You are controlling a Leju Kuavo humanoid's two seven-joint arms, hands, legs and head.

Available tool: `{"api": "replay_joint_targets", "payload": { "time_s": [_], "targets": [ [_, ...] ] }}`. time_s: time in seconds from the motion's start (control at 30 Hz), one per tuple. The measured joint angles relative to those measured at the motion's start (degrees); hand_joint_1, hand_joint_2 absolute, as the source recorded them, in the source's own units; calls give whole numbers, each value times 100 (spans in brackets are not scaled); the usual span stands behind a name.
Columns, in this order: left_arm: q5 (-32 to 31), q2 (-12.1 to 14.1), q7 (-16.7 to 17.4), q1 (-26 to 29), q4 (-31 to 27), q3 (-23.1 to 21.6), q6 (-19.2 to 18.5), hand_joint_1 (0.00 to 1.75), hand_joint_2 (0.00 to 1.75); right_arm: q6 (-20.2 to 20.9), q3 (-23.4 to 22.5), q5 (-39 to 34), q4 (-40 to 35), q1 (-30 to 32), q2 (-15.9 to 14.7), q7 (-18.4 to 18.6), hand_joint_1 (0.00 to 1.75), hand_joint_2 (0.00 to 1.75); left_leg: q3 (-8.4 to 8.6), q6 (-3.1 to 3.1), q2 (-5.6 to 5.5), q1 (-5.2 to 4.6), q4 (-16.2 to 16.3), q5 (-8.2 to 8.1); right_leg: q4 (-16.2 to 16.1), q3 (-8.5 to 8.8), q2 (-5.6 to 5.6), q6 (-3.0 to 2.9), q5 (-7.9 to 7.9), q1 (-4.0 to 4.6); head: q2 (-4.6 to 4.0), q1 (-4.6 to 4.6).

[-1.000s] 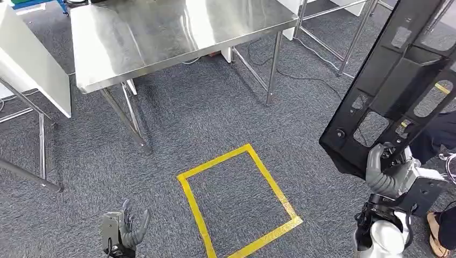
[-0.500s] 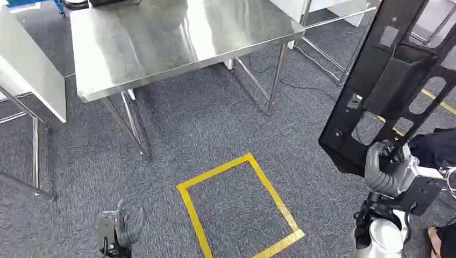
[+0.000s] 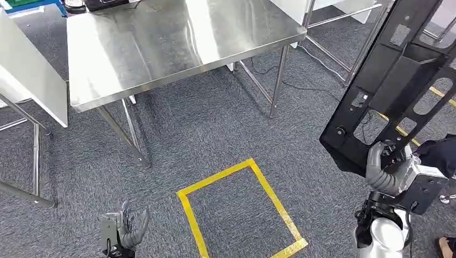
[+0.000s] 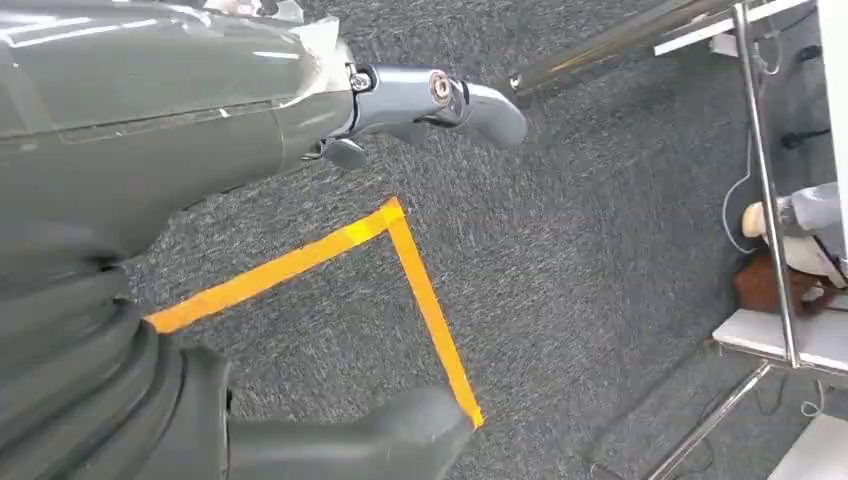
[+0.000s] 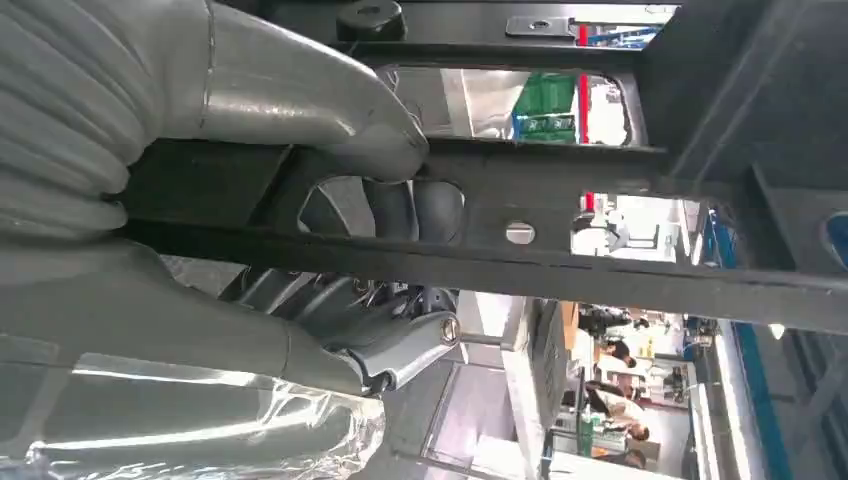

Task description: Take the parts from the cabinet and place them on the table.

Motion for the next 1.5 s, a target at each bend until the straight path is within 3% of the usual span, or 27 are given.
{"api": "replay_joint_targets", "payload": {
  "time_s": [0.03,0.07,0.1,0.13,0.2,0.27,0.33,0.4,0.5,0.57,0.63,0.7,0.73,0.77,0.87,0.93,1.0,1.07,1.1,1.13,1.2,1.23,1.27,1.33,1.37,1.43,1.5],
  "targets": [
    [0,0,0,19,0,0,0,0,175,0,0,0,2,4,0,0,175,175,-213,-33,13,26,221,-135,0,44,3,-1,-48,1,0,2],
    [0,2,0,31,0,-2,0,0,175,0,-2,0,2,6,0,0,175,175,-309,-46,31,44,213,-111,0,92,11,4,-87,0,0,-2],
    [0,2,0,38,0,-2,0,0,175,0,0,2,2,7,0,0,175,175,-297,-42,40,58,-11,70,0,154,23,15,-134,-2,0,-13],
    [0,4,0,38,0,-2,0,0,175,0,0,2,2,6,0,0,175,175,-188,-22,47,64,-386,351,-1,218,28,29,-180,0,0,-11],
    [0,15,0,39,0,-2,0,0,175,0,2,0,2,5,2,0,175,175,131,122,51,32,-1359,1104,-21,314,30,65,-278,-9,0,-11],
    [0,31,0,44,-2,-7,-2,0,175,0,2,-2,9,4,4,-4,175,175,178,176,38,-30,-1391,936,-67,391,53,155,-338,1,0,-22],
    [0,41,0,41,-2,-22,-13,0,175,0,4,0,9,21,11,-9,175,175,285,267,49,-76,-1495,942,-28,517,51,281,-262,31,0,-30],
    [0,46,-2,30,-4,-50,-20,0,175,0,2,4,4,34,11,-7,175,175,573,316,47,-58,-1631,951,190,476,19,284,-331,11,0,-9],
    [15,61,0,-11,0,-59,-59,0,175,0,7,2,4,47,-4,-9,175,175,670,397,30,-60,-1646,855,1293,-293,20,159,-636,24,0,-9],
    [42,59,0,8,4,-77,-70,0,175,0,7,4,2,81,-9,7,175,175,740,387,4,-67,-1641,767,1588,-681,19,215,-808,37,0,-2],
    [50,59,0,11,4,-87,-70,0,175,-4,7,2,0,109,-9,28,175,175,863,352,-27,-63,-1634,663,1046,-612,17,340,-507,27,0,0],
    [63,61,0,18,4,-87,-68,0,175,-13,7,-4,-2,110,-11,59,175,175,952,286,-37,-65,-1618,527,76,-329,-9,523,195,12,0,22],
    [63,66,4,14,4,-87,-68,0,175,-13,7,-7,-2,115,-15,61,175,175,1043,253,-36,-102,-1546,447,-56,-346,-40,456,298,32,0,35],
    [68,68,0,22,4,-89,-68,0,175,-20,7,-13,-4,114,-15,81,175,175,1008,229,-43,-108,-1558,416,-25,-242,-40,277,248,51,0,46],
    [79,92,2,24,2,-90,-68,0,175,-35,0,-11,-39,144,-9,77,175,175,1029,168,-40,-92,-1471,387,-41,-175,-9,142,266,3,0,11],
    [94,103,0,24,0,-92,-66,0,175,-42,-4,-15,-61,143,-9,76,175,175,716,90,-4,-64,-917,384,-97,-58,-18,64,208,-7,0,-6],
    [107,107,0,54,0,-92,-66,0,175,-42,0,-15,-68,140,-4,77,175,175,167,-6,3,7,-111,111,-105,26,-18,1,128,-5,0,0],
    [109,107,0,91,0,-90,-66,0,175,-42,-2,-15,-68,163,-7,77,175,175,-209,-68,30,64,199,-172,-105,123,-7,7,31,-7,0,0],
    [109,107,0,97,0,-90,-68,0,175,-42,-2,-15,-68,167,-7,79,175,175,-243,-77,40,89,64,-93,-105,183,3,20,-16,-10,0,-2],
    [109,109,0,99,0,-90,-68,0,175,-42,-2,-15,-68,168,-7,83,175,175,-186,-77,49,104,-241,125,-105,248,9,34,-67,-14,0,0],
    [109,109,0,100,0,-92,-68,0,175,-42,0,-20,-68,161,-7,83,175,175,121,-23,56,110,-1210,894,-114,391,14,87,-181,-21,0,-2],
    [109,114,0,106,0,-90,-70,0,175,-42,0,-24,-66,160,-7,83,175,175,165,26,59,67,-1462,1094,-93,450,20,130,-230,-4,0,5],
    [109,118,4,109,0,-92,-70,0,175,-42,2,-31,-66,156,-7,92,175,175,187,57,58,50,-1403,868,-135,435,45,181,-276,0,0,7],
    [109,118,0,110,-4,-92,-77,0,175,-44,7,-37,-68,133,-2,98,175,175,258,148,36,-1,-1491,913,-66,572,40,296,-251,18,0,11],
    [109,118,0,95,-4,-94,-74,0,175,-44,7,-37,-81,125,2,100,175,175,433,220,22,-13,-1507,907,-73,615,40,315,-255,19,0,-15],
    [109,125,0,70,-7,-94,-77,0,175,-44,7,-37,-81,103,-11,105,175,175,599,284,37,-5,-1553,884,391,382,16,282,-335,0,0,-2],
    [109,127,0,54,-7,-96,-79,0,175,-44,11,-37,-81,103,-22,107,175,175,665,355,35,-29,-1553,809,1216,-196,16,240,-513,13,0,5]
  ]
}}
